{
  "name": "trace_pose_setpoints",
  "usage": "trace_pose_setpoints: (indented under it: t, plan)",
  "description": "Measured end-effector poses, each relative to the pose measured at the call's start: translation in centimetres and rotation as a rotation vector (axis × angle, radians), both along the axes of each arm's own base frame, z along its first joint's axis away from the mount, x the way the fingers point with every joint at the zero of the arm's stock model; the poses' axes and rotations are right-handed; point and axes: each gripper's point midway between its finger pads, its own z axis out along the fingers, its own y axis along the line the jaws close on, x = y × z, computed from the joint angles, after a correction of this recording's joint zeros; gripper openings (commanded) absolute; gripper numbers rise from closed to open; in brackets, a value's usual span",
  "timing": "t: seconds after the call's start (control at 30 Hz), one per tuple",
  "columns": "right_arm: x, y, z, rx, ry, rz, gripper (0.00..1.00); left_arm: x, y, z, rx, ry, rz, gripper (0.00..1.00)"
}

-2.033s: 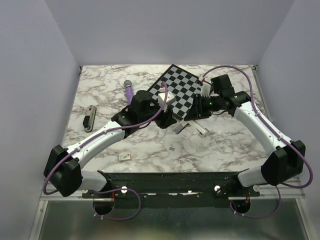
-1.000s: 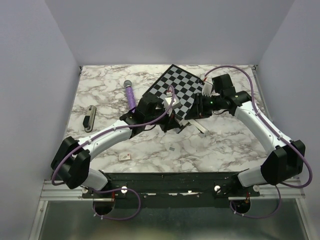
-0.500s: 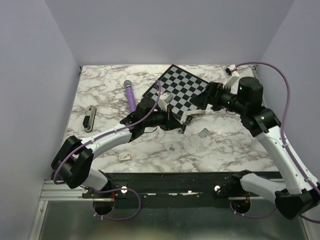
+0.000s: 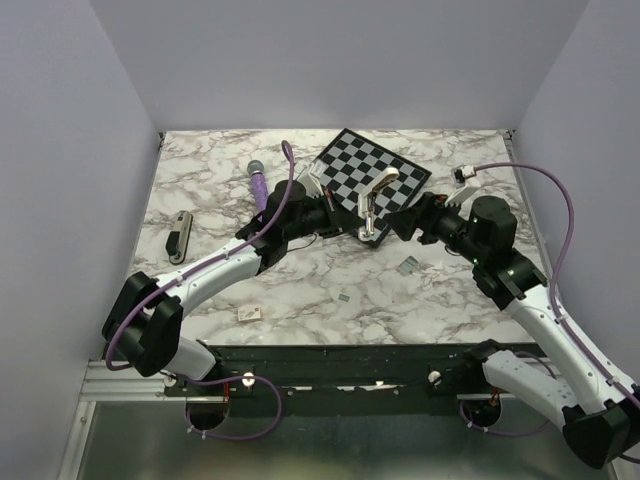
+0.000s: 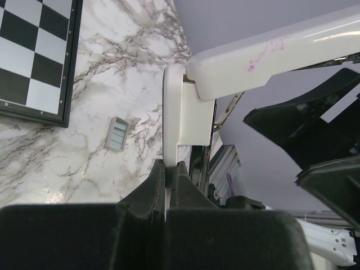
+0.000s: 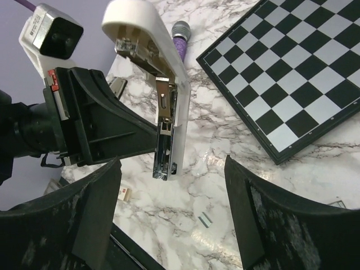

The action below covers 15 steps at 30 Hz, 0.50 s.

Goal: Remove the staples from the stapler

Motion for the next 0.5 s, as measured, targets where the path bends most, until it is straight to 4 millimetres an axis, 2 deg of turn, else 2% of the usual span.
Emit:
trace_pose_setpoints:
  t: [0.17,0.37,0.43,0.5]
  plan:
    - [0.7,2.2,-0.5,0.005,-0.006,0.017,0.76,0.4,-0.2,1.3,-0.024,-0.003,0.016,0.00]
    - [2.7,4.5,-1.2,-0.032,0.016,0.006,0.71,0.6,0.0,1.0,-0.015,0.008,0.030,0.00]
    - [3.8,5.1,-1.2,-0.045,0.016,-0.019,0.66,0.6,0.0,0.9,-0.013,0.011,0.030,0.00]
    - [4.1,5.4,-1.3,-0.052,0.015,-0.022,0.62,0.6,0.0,0.9,-0.013,0.011,0.030,0.00]
